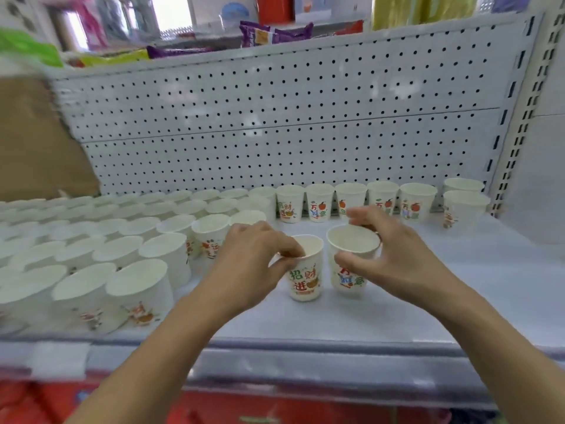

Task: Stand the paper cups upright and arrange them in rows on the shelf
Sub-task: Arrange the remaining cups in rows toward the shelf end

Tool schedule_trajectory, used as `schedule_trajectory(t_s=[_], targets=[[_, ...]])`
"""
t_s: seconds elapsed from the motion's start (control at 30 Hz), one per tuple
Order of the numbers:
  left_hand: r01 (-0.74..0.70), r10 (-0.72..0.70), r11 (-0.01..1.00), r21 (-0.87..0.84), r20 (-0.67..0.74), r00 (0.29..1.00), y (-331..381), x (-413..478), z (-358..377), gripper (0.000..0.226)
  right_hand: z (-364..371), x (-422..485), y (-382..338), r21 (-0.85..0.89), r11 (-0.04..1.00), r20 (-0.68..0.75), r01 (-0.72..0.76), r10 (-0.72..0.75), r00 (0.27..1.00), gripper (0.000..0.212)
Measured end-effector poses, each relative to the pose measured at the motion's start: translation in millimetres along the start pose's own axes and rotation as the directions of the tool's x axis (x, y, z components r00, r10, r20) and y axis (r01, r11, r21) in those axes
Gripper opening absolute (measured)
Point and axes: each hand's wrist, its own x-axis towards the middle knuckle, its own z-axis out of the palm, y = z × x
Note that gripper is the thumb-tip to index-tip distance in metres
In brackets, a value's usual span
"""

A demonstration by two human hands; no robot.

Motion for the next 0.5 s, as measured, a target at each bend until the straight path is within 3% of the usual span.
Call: schedule_trajectory(t_s=[0.23, 0.5], targets=[[0.077, -0.100, 0.963, 0.259, 0.075, 0.992, -74, -28, -49, 0.016, 61, 26, -48, 0.068, 0.994, 0.104, 0.090, -0.097, 0.990, 0.067], [0.053, -0.092, 0.938, 0.343, 0.099, 0.991, -107, -29, -59, 0.018, 96, 39, -65, 0.077, 0.992, 0.123, 0.097, -0.106, 0.987, 0.067]])
